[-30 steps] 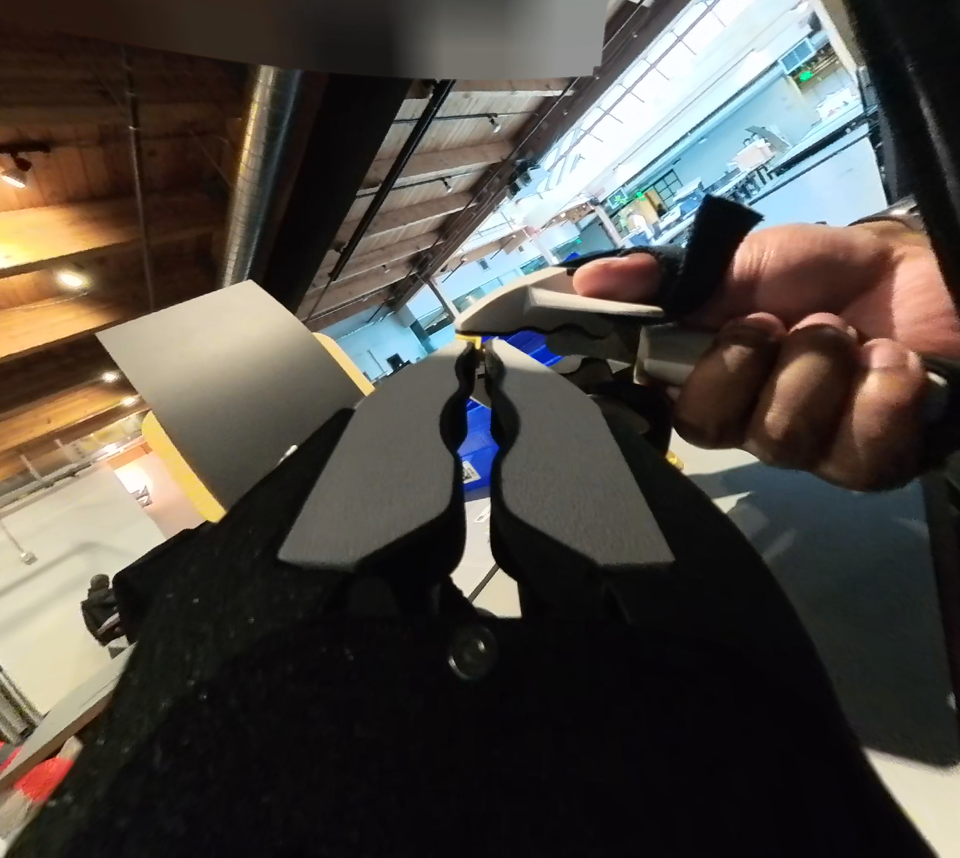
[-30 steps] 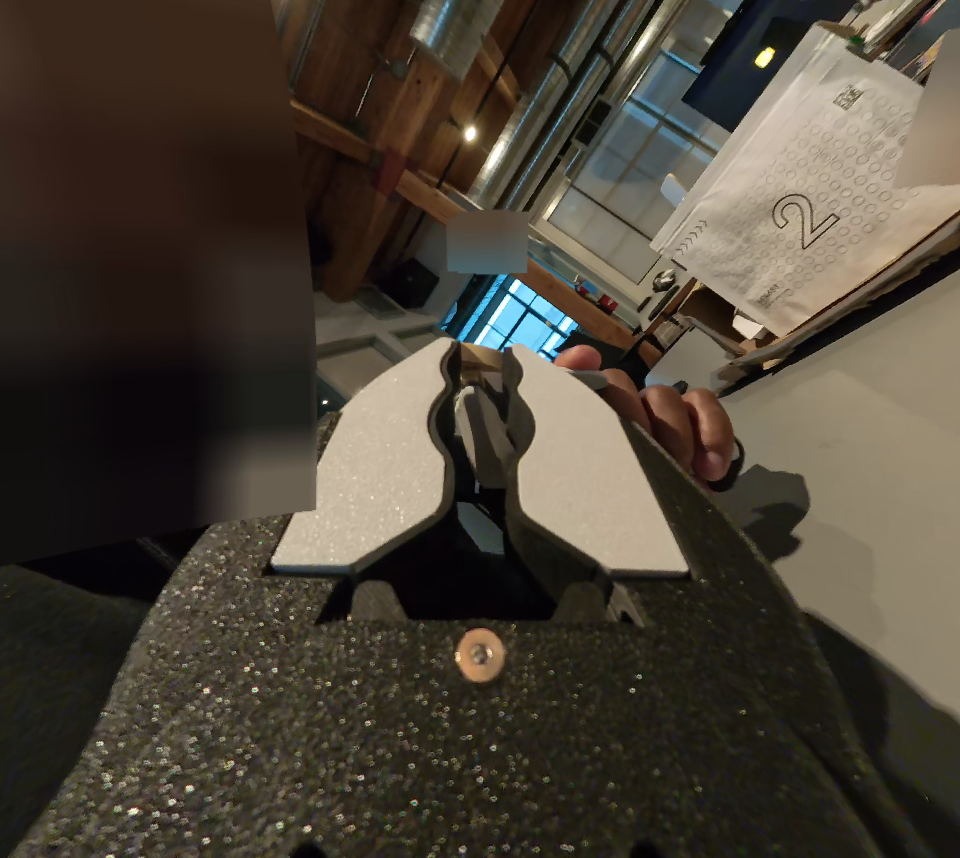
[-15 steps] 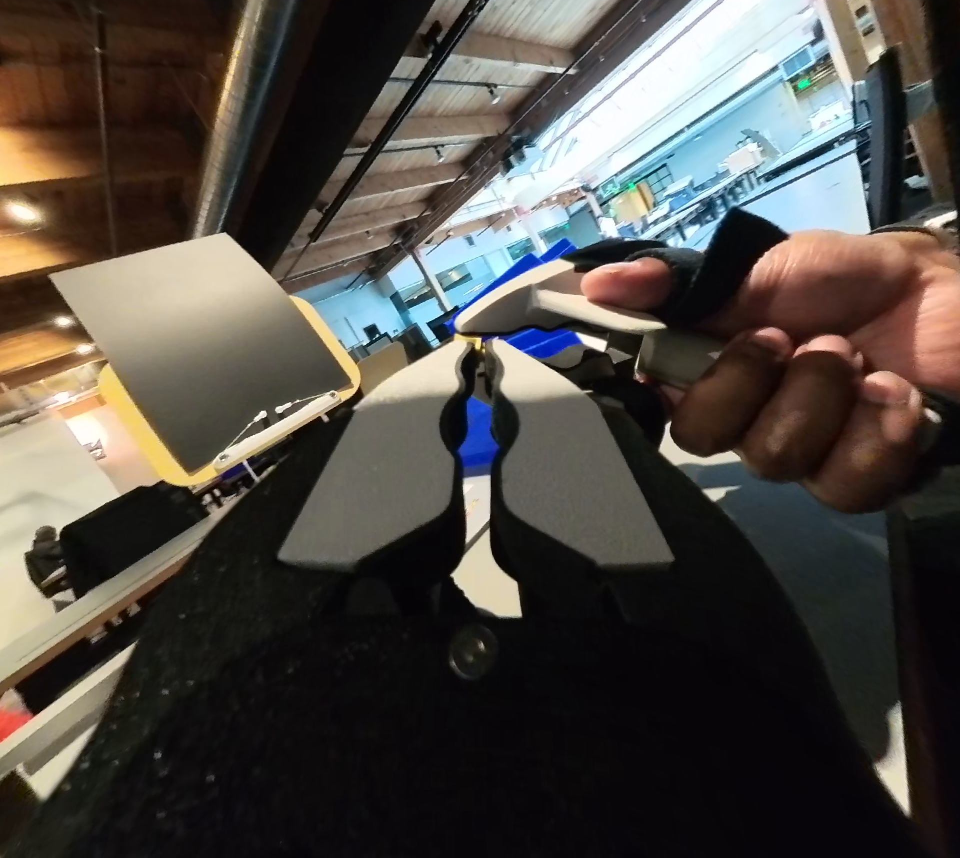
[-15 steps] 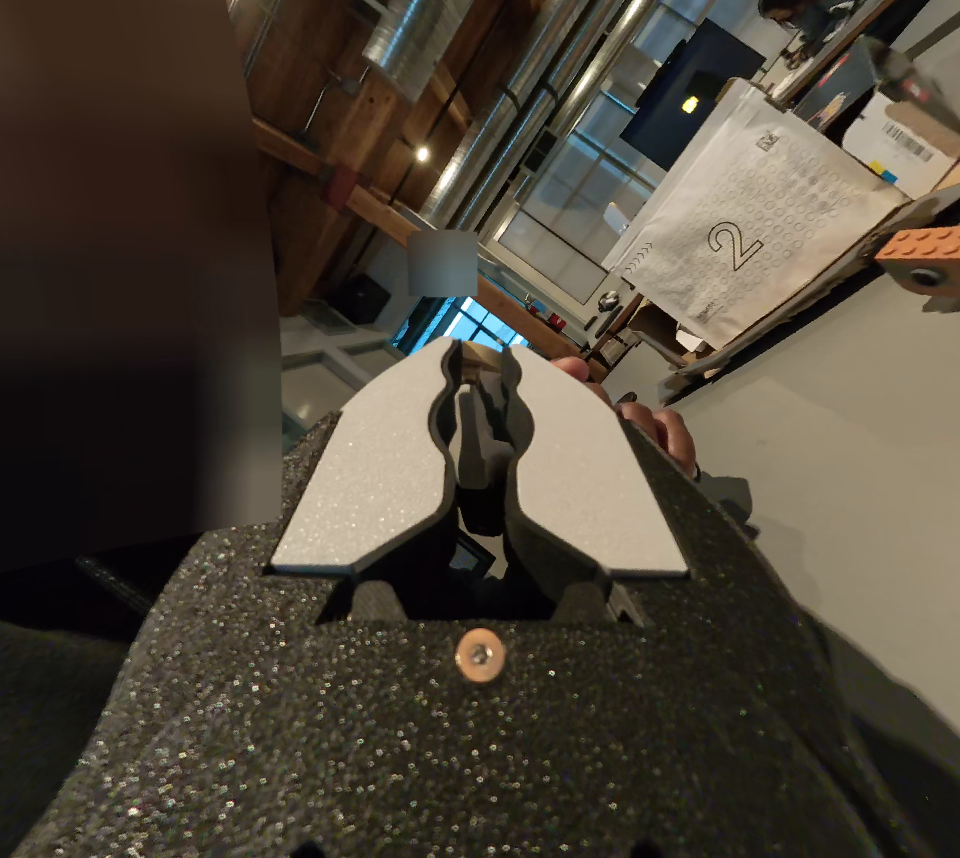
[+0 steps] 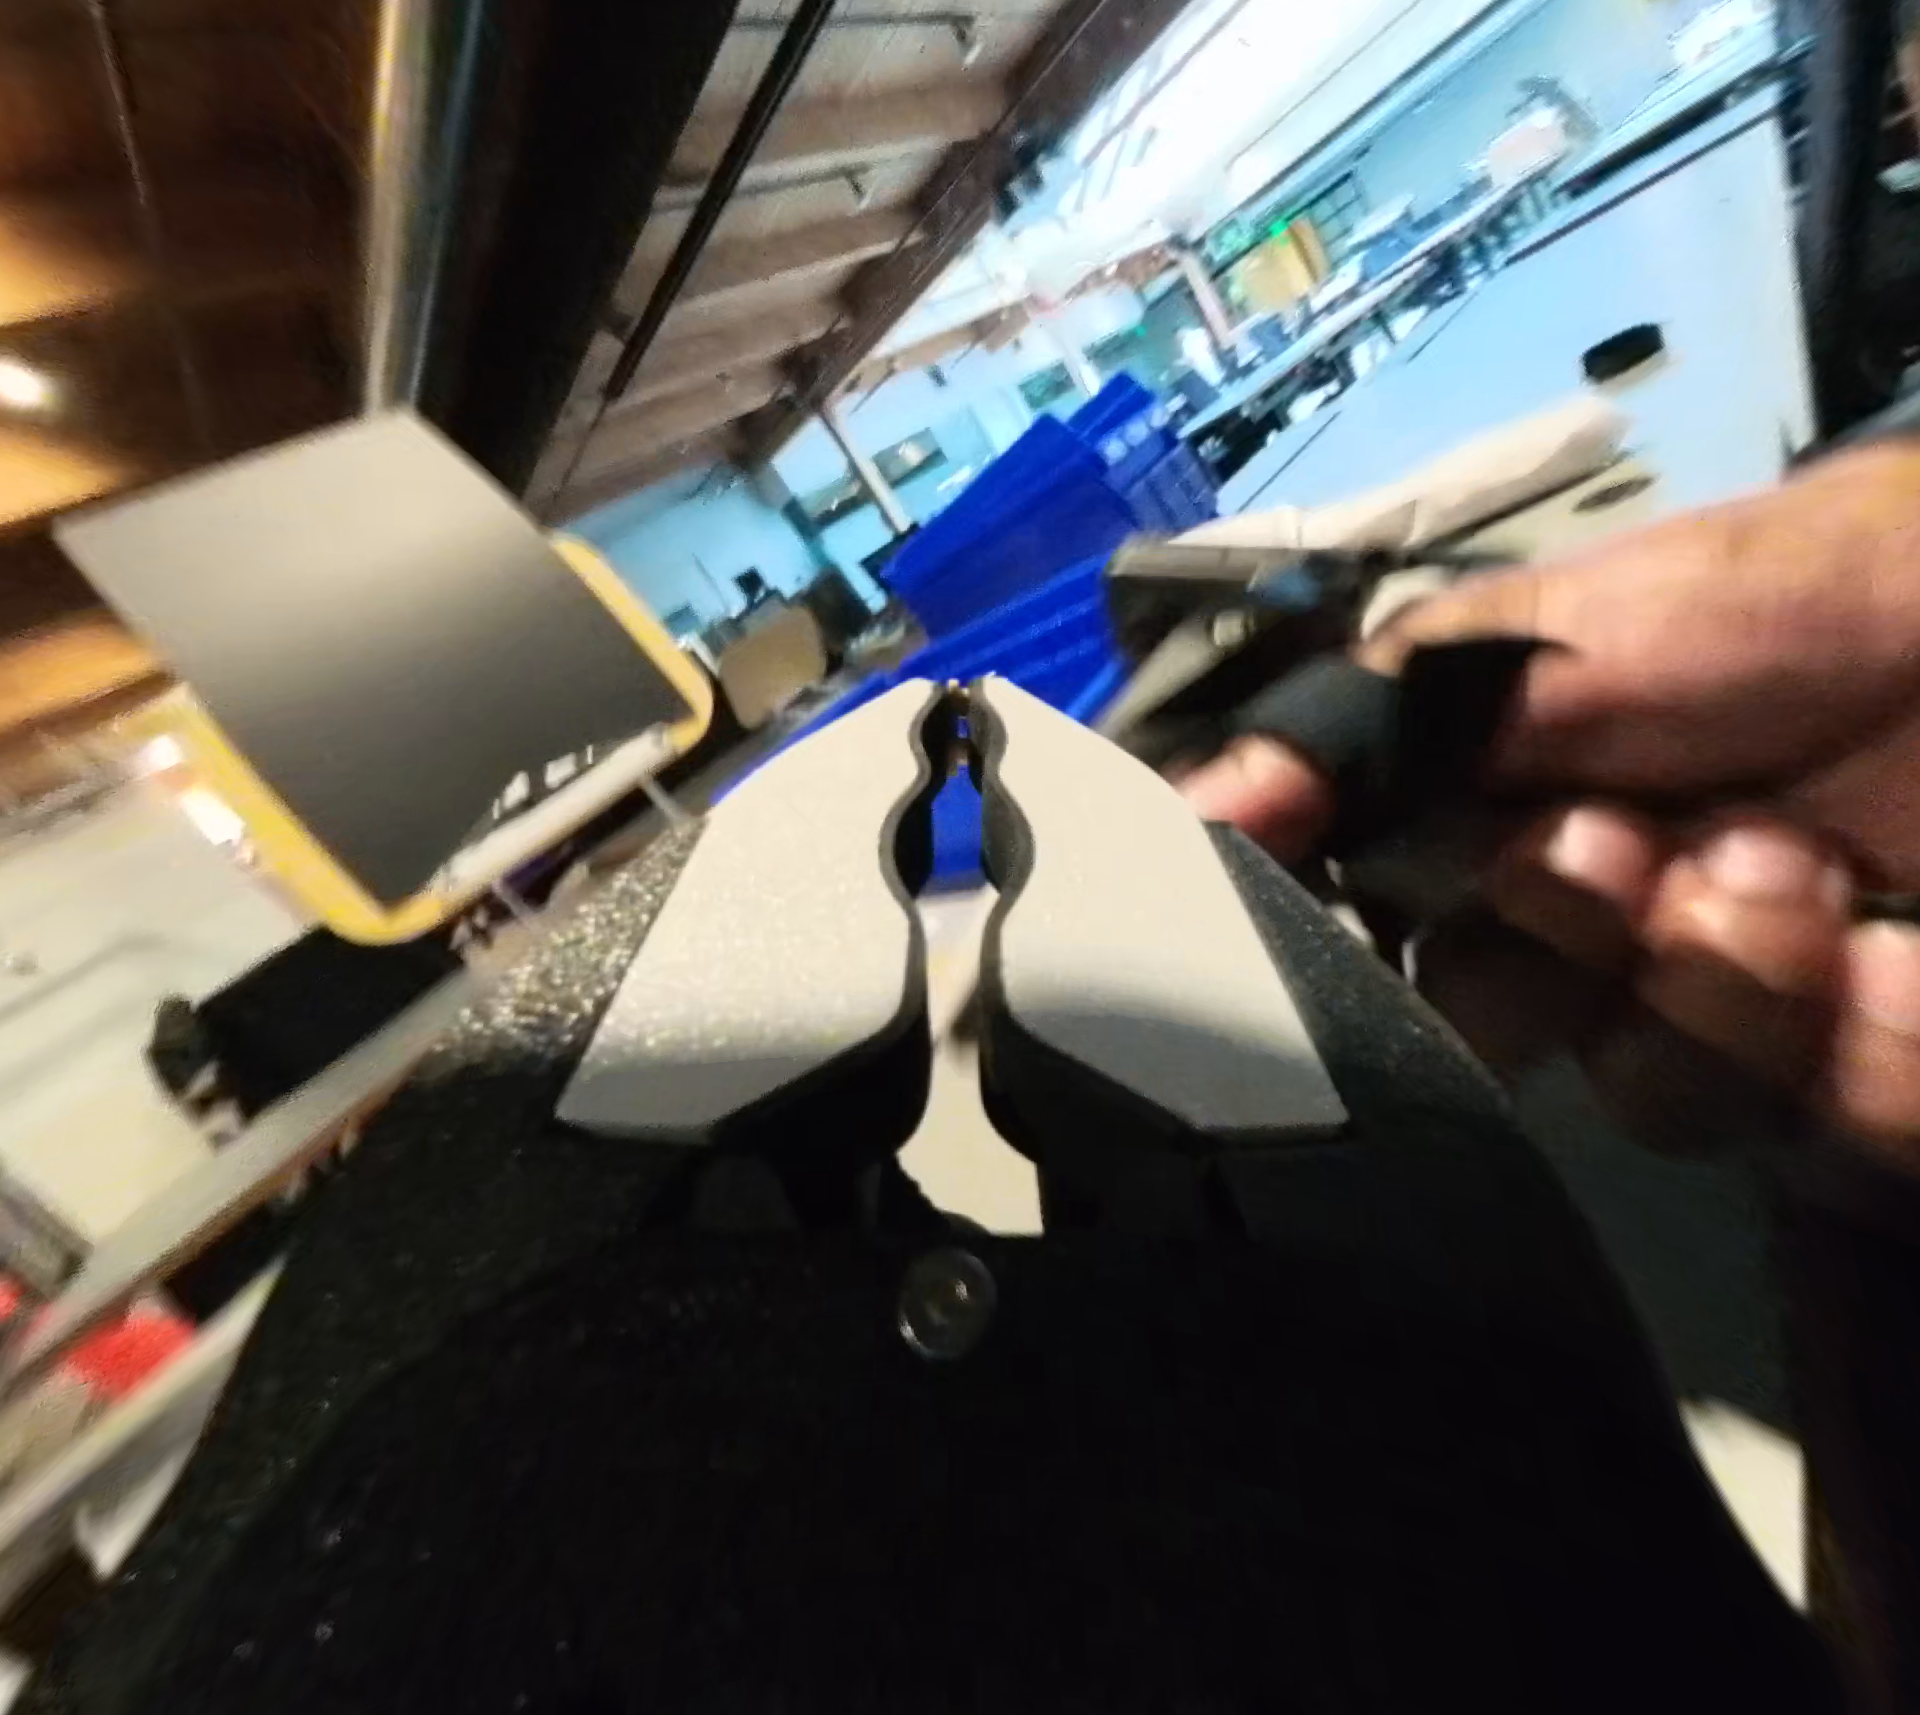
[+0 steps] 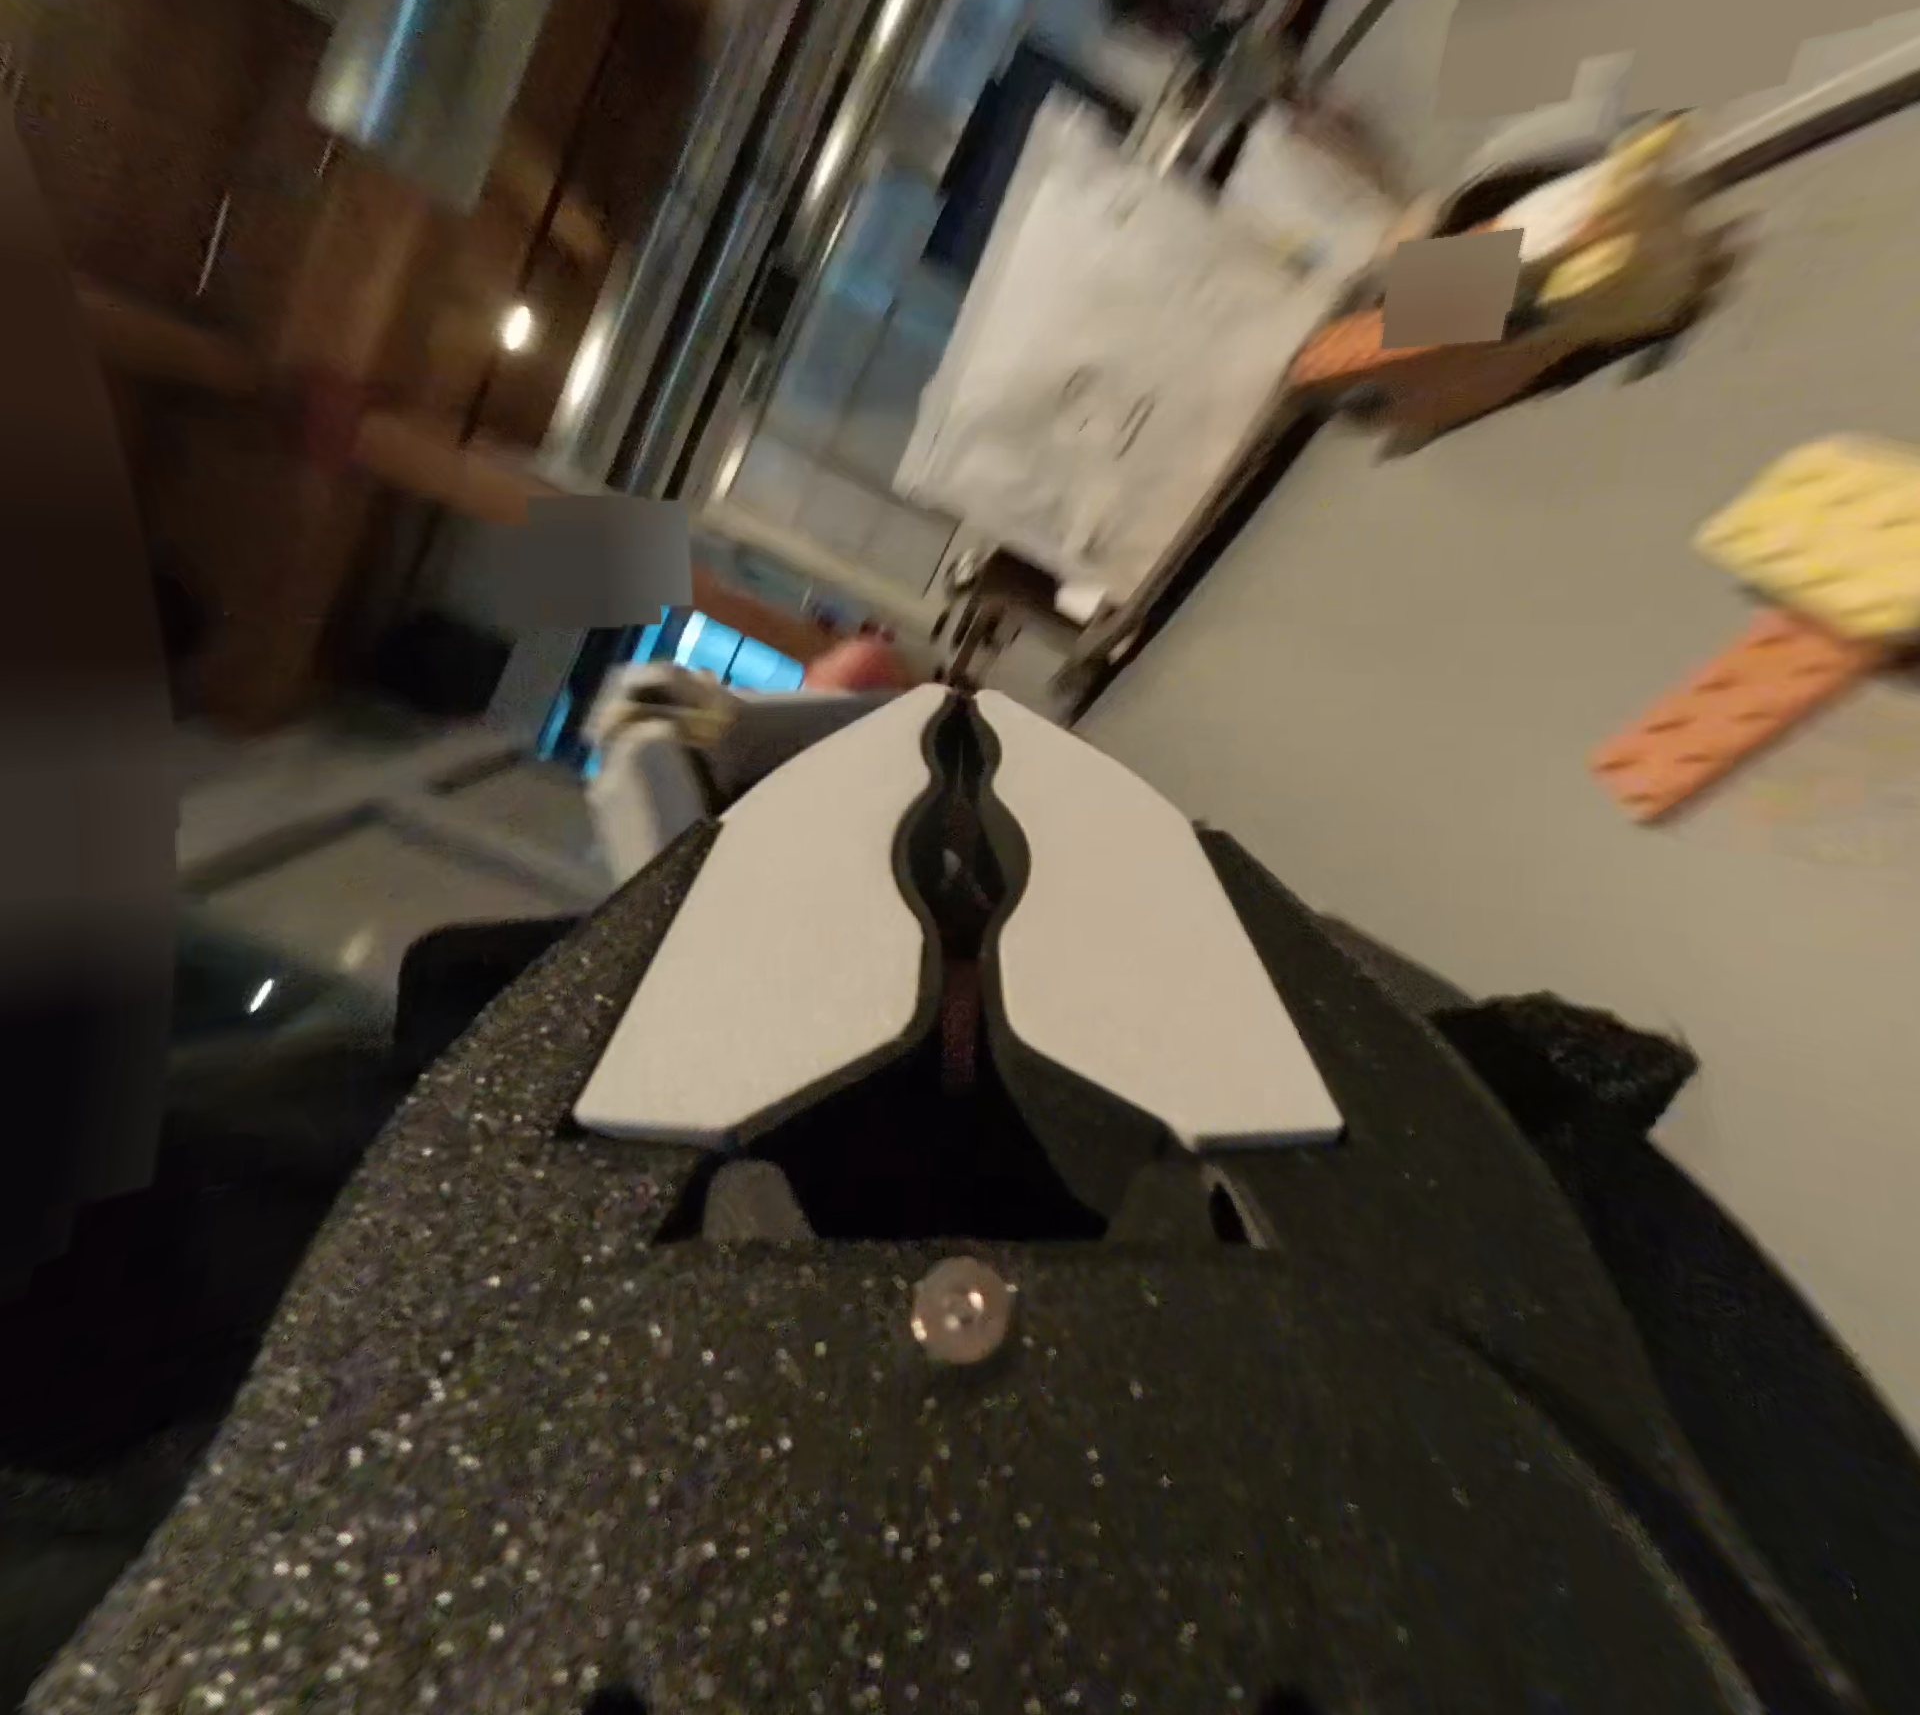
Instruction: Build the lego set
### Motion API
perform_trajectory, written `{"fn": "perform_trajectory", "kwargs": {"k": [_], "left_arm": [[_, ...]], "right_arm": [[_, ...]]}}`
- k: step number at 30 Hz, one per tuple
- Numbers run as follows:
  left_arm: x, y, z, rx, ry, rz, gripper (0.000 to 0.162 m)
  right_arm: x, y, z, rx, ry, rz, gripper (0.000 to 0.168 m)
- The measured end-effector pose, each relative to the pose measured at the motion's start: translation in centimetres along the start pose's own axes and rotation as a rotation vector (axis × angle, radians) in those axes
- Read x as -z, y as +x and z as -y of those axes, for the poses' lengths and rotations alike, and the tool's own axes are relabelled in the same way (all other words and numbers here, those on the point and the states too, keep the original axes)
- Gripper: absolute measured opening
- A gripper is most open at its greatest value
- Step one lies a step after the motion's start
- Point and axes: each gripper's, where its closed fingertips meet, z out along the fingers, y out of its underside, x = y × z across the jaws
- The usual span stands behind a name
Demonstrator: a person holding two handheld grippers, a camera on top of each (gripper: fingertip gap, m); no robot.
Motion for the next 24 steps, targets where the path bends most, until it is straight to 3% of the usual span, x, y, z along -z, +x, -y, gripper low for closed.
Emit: {"fn": "perform_trajectory", "kwargs": {"k": [2,4,6,12,24], "left_arm": [[0.3,-0.7,-2.8,0.072,-0.097,0.027,0.003],[0.6,-2.2,-3.0,0.133,-0.081,0.069,0.002],[0.7,-3.2,-5.0,0.202,-0.17,0.09,0.002],[0.8,-5.8,-6.3,0.274,-0.191,0.198,0.003],[0.3,-5.6,-6.8,0.263,-0.203,0.15,0.002]], "right_arm": [[0.8,1.5,1.5,0.006,0.06,-0.071,0.0],[0.8,2.0,1.6,0.01,0.062,-0.088,0.0],[1.0,2.1,2.1,0.019,0.073,-0.082,0.0],[1.2,2.4,3.9,0.05,0.087,-0.059,0.0],[0.6,2.0,3.8,0.061,0.004,0.006,0.0]]}}
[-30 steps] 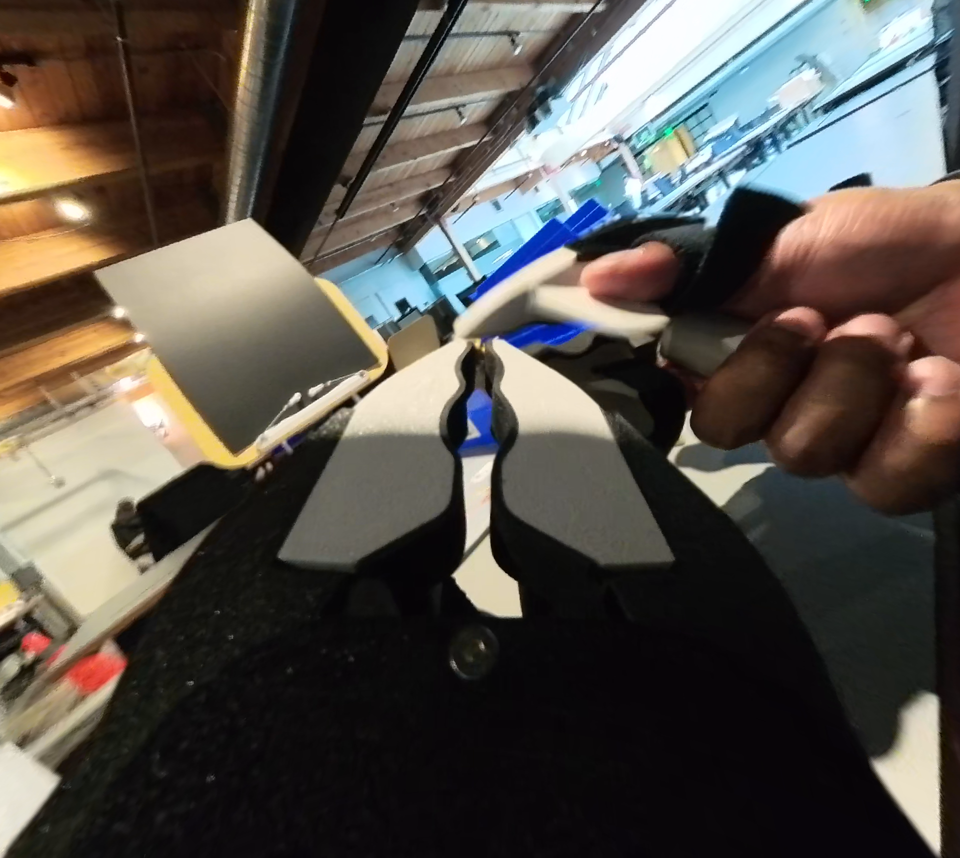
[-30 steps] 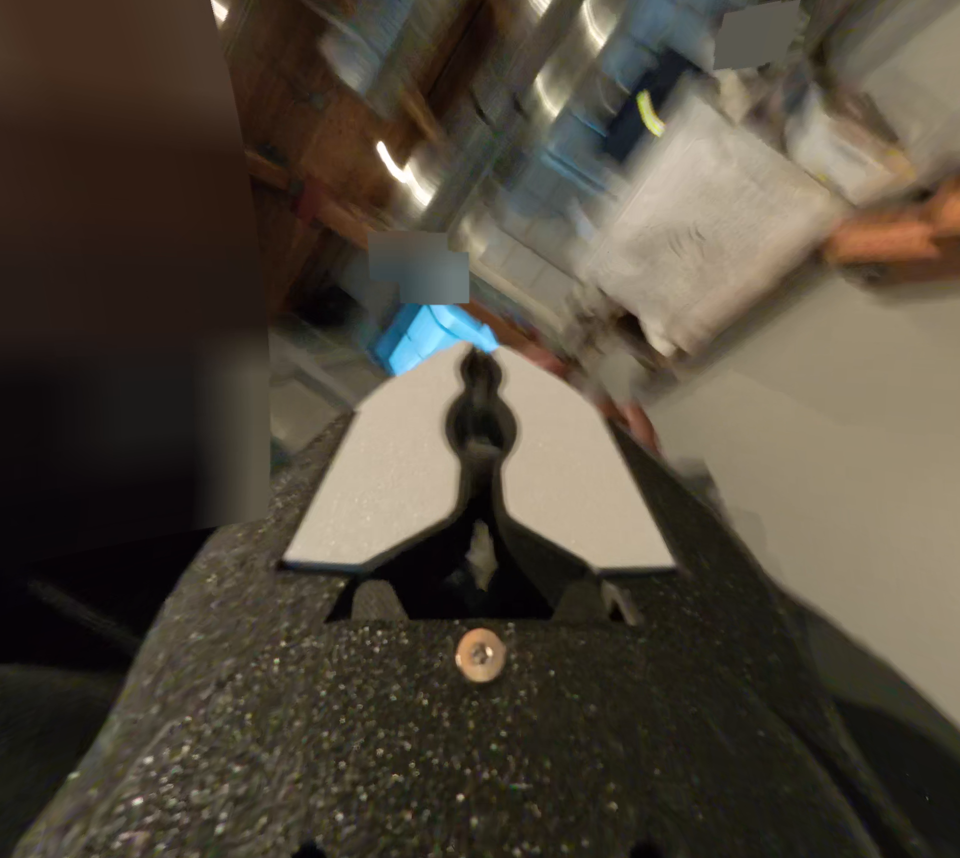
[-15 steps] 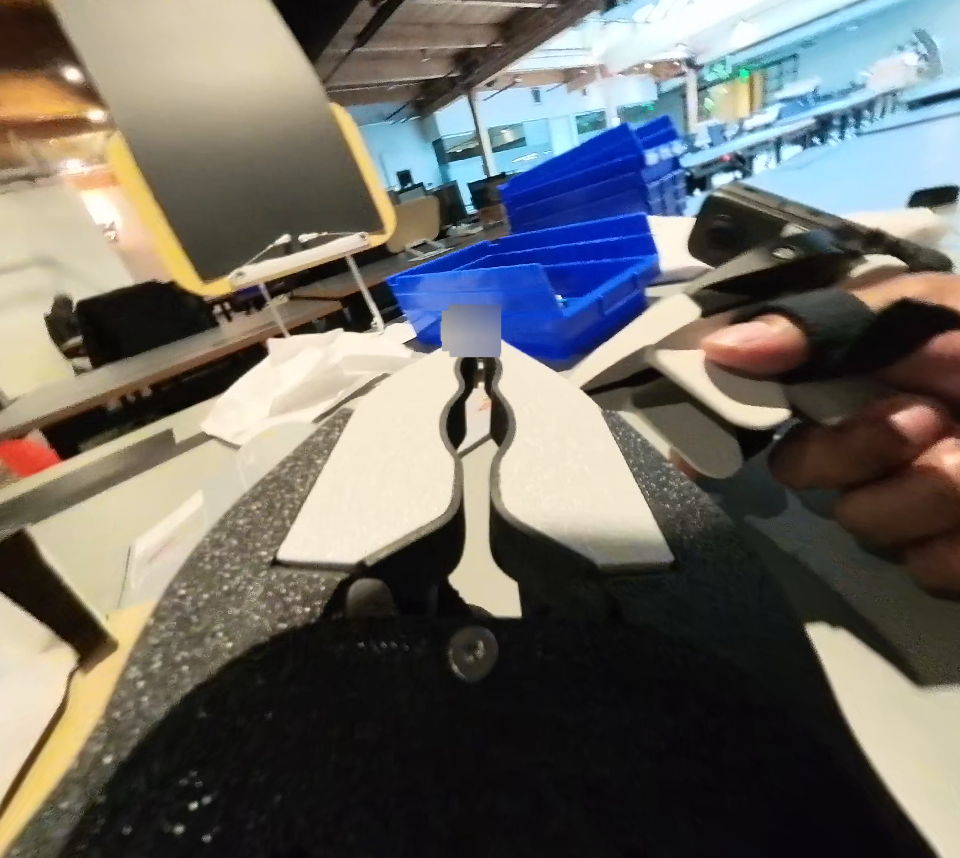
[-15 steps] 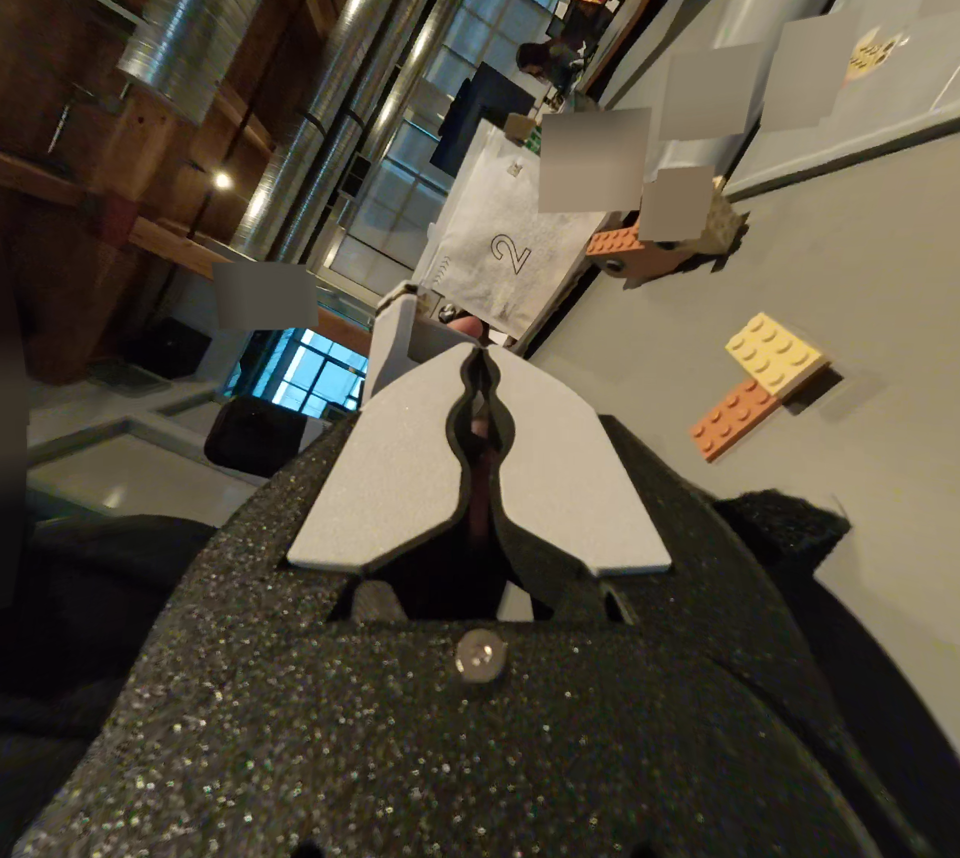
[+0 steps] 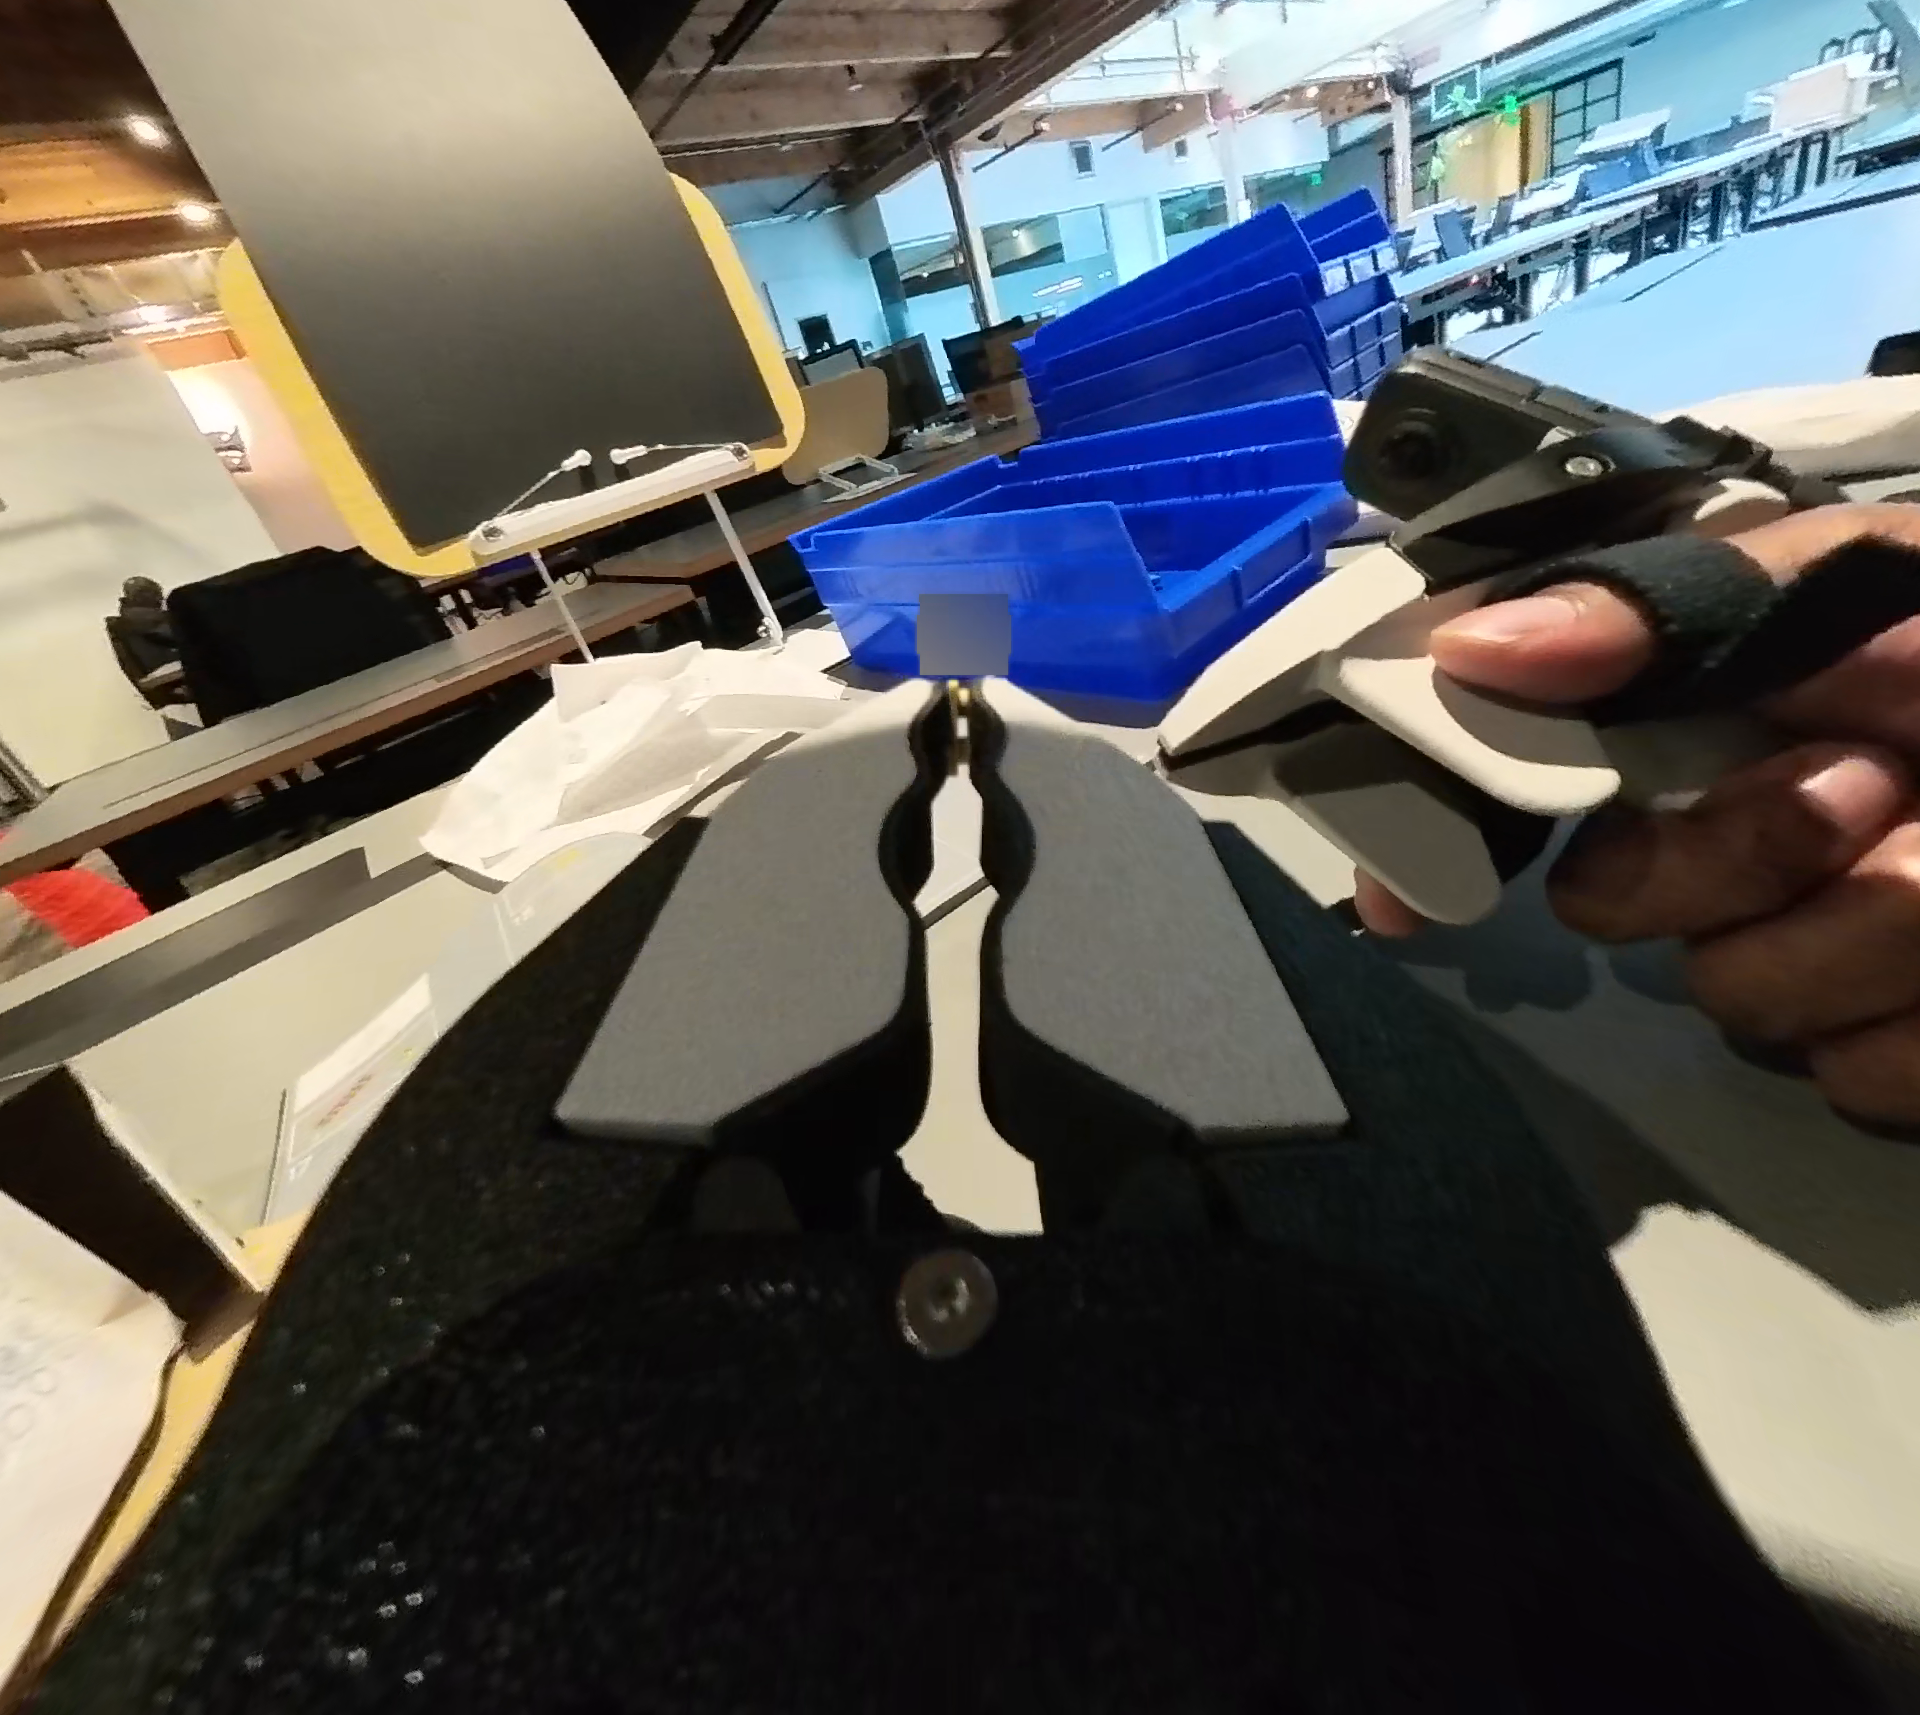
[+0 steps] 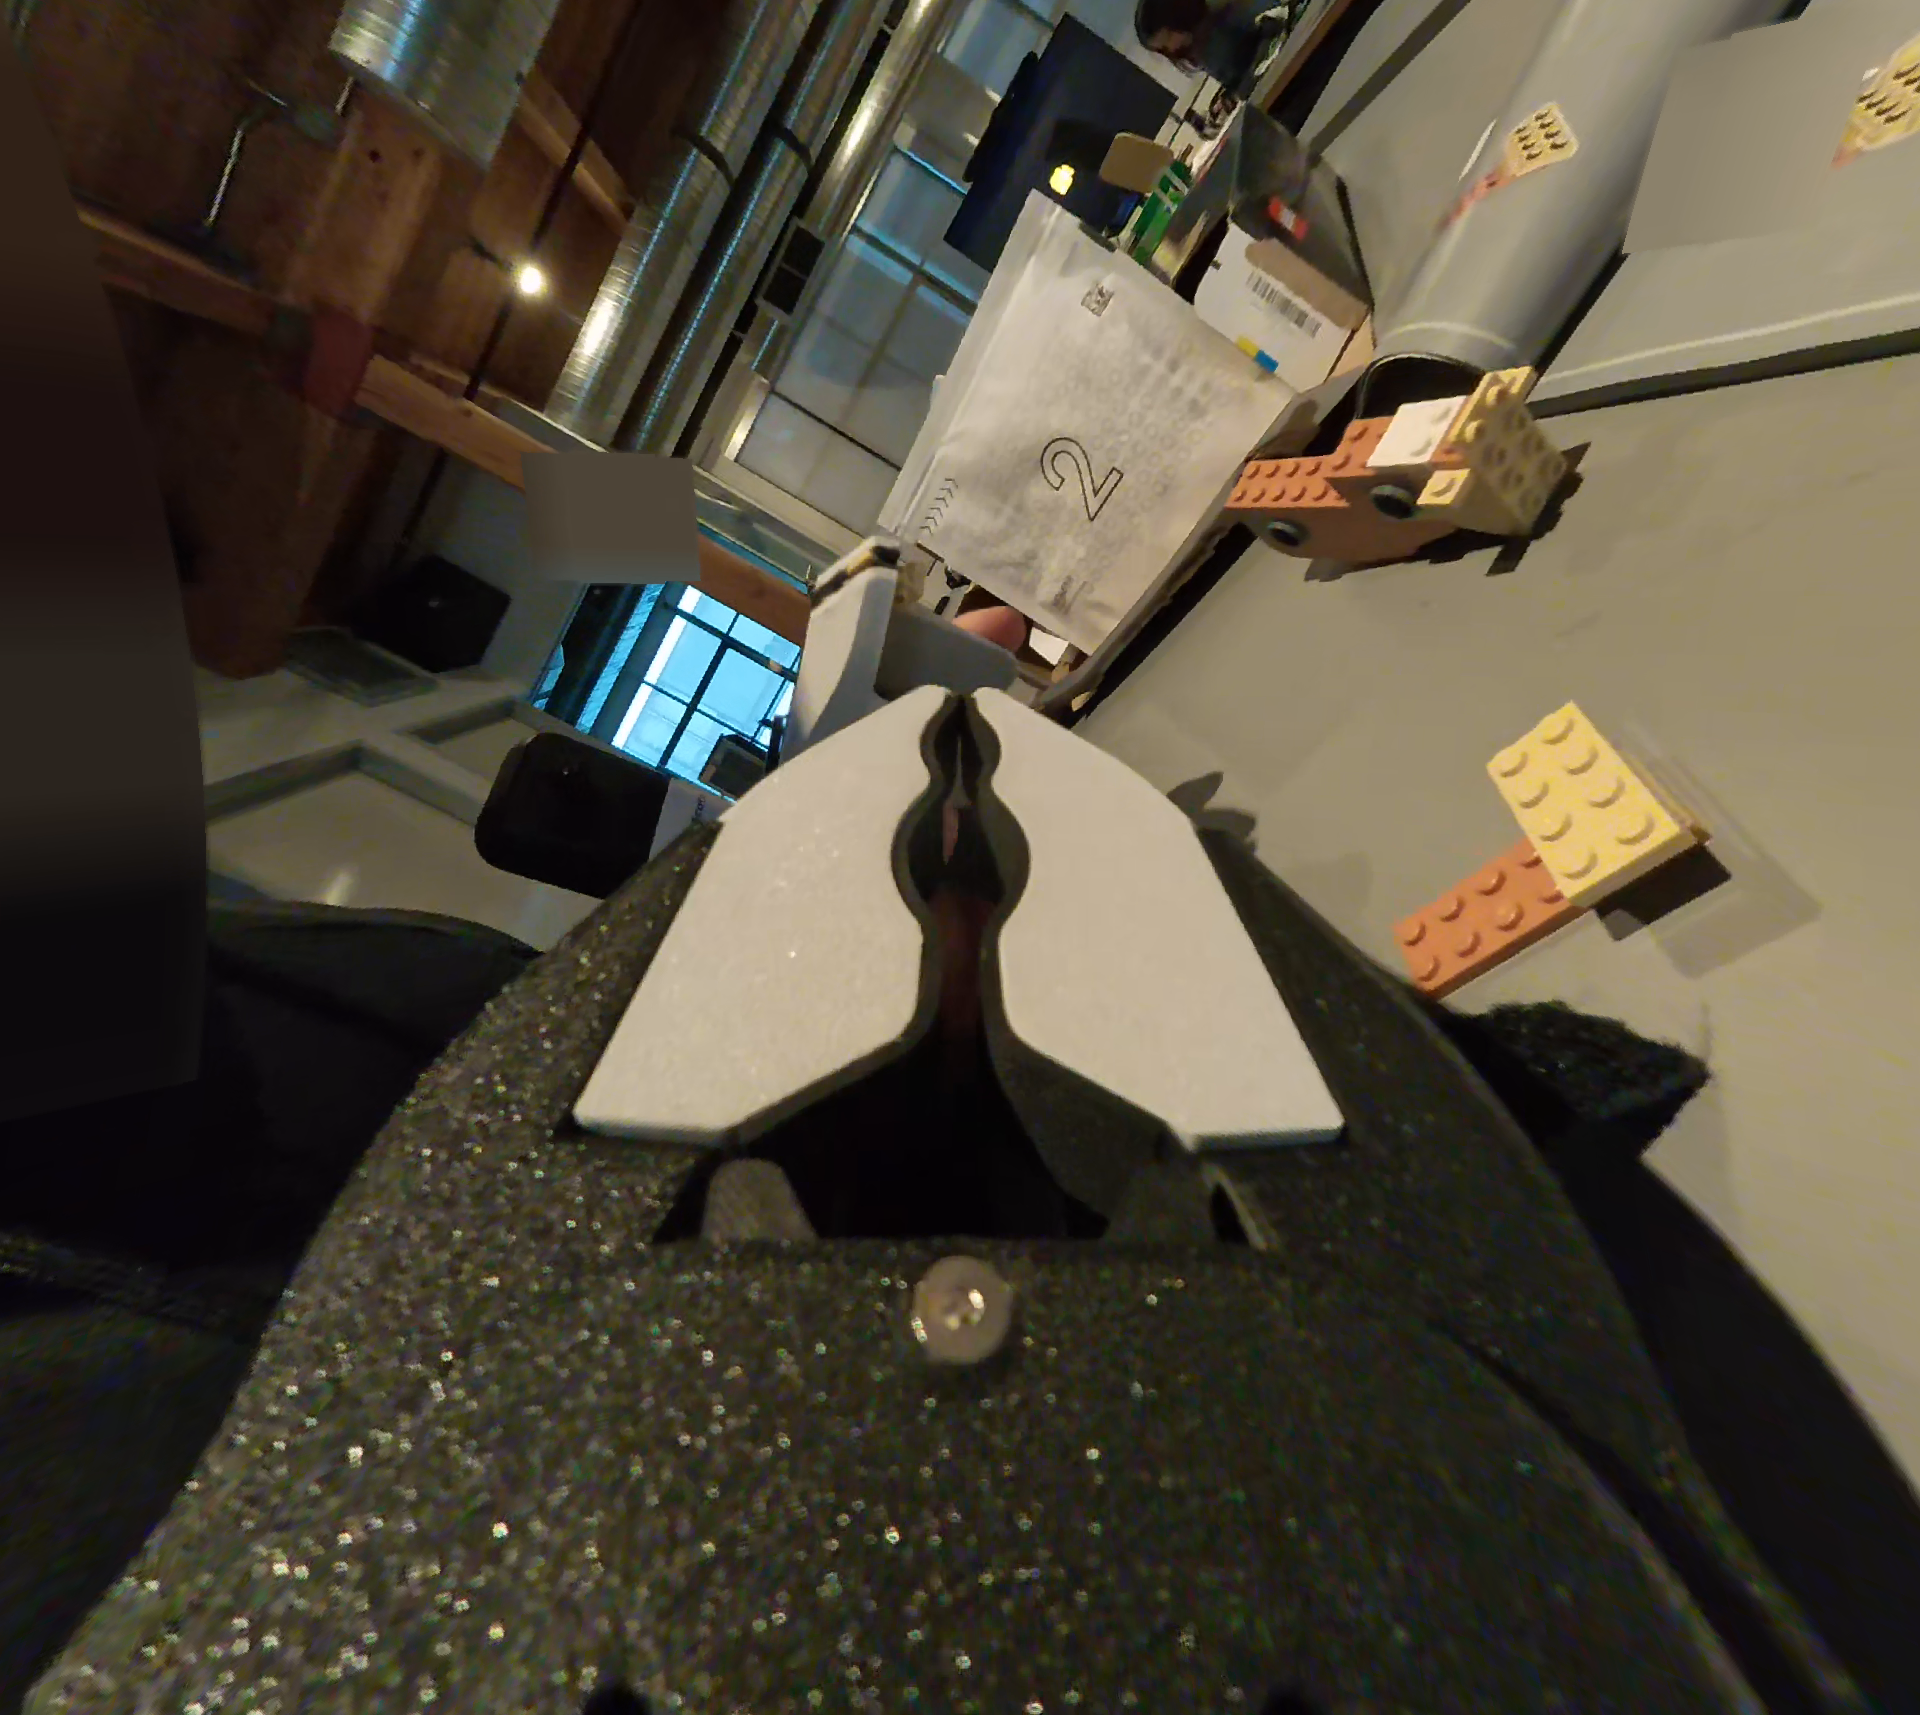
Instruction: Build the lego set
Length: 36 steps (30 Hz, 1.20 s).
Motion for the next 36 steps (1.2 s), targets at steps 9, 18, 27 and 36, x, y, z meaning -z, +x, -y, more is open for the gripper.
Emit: {"fn": "perform_trajectory", "kwargs": {"k": [9,18,27,36], "left_arm": [[0.1,0.1,0.0,-0.015,-0.001,0.0,0.002],[0.9,-0.7,0.7,0.088,0.05,-0.007,0.003],[3.3,-4.8,4.0,0.979,0.407,-0.121,0.002],[2.4,-1.1,4.2,1.406,0.413,-0.311,0.003]], "right_arm": [[0.4,-0.1,0.3,0.008,0.007,0.011,0.0],[0.2,-0.5,-0.5,0.09,-0.062,-0.001,0.0],[-1.4,-1.3,-1.7,0.387,-0.195,-0.103,0.007],[-4.2,-1.7,-0.5,0.921,-0.172,-0.306,0.018]]}}
